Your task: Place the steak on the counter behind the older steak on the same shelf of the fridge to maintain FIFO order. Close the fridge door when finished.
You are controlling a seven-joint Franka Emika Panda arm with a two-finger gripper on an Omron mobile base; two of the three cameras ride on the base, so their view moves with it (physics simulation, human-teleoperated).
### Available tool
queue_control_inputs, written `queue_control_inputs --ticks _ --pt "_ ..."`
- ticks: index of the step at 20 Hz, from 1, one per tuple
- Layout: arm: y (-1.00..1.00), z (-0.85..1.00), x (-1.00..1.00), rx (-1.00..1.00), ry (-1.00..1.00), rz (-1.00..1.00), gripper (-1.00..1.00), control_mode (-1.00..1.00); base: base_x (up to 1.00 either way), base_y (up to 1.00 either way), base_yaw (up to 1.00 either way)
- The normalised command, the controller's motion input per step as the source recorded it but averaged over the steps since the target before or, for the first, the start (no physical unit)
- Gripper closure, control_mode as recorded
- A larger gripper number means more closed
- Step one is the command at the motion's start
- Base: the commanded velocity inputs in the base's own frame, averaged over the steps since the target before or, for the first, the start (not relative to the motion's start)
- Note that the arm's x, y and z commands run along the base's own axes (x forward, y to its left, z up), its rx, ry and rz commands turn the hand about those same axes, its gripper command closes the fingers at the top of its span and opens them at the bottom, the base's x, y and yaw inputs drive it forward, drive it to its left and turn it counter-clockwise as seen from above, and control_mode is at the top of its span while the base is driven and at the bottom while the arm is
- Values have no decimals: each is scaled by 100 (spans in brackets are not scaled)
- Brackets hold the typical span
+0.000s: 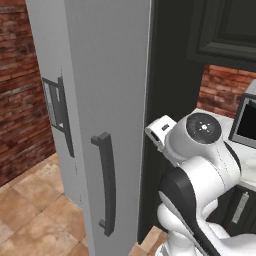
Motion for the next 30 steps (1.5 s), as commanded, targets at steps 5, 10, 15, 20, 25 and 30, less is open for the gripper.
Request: queue_control_inputs --ticks 5,10,15,20,25,30 --pt "24 0 64 1 -1 5 -100 -100 0 0 0" --pt "10 0 76 0 -12 0 -100 -100 0 0 0" --pt "28 0 58 0 -8 0 -100 -100 0 0 0" --pt "34 0 42 0 -5 0 -100 -100 0 0 0" --pt "29 0 54 0 -2 -1 -100 -100 0 0 0" --pt "26 0 54 0 0 -2 -100 -100 0 0 0"
